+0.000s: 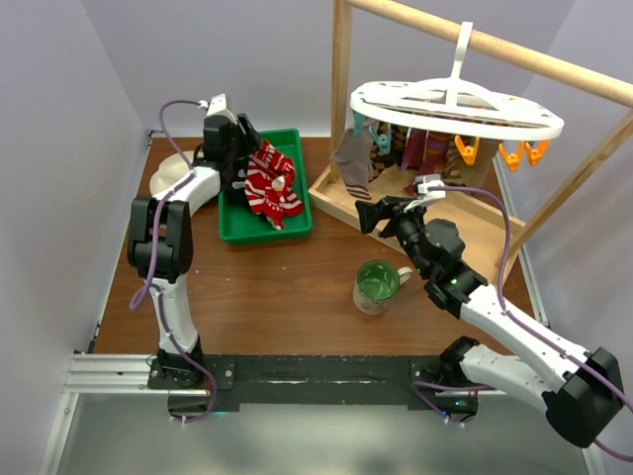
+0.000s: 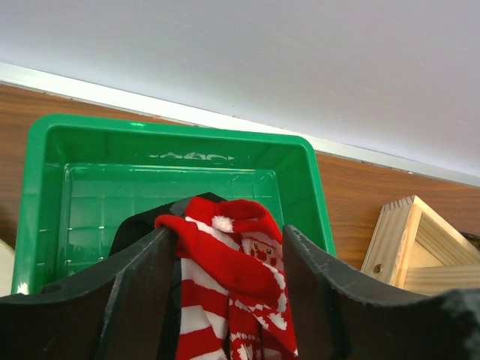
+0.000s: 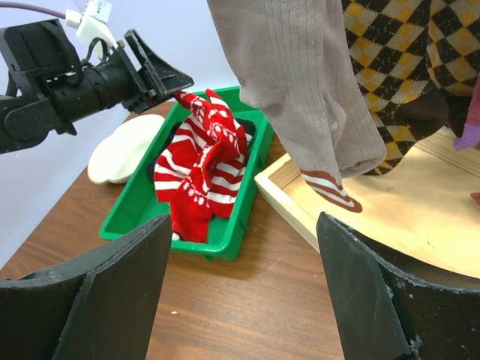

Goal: Remove the socks clipped to the hanger
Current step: Place the sock in the bin, then remove the sock from the hanger.

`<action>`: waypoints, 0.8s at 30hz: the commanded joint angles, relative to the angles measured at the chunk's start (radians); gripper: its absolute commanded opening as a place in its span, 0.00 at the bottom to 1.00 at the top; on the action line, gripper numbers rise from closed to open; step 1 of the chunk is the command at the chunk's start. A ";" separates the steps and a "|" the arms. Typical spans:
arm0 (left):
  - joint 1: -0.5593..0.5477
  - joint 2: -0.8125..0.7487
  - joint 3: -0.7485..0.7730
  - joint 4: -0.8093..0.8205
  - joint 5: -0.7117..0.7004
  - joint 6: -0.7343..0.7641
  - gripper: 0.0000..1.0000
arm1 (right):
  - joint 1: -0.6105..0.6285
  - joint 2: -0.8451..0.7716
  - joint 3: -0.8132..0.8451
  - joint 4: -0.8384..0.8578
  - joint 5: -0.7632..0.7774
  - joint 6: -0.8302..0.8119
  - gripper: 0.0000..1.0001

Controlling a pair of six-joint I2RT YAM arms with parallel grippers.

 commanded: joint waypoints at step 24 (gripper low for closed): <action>-0.057 -0.136 -0.130 0.217 0.249 -0.048 0.42 | -0.002 0.009 0.033 0.021 0.002 0.001 0.82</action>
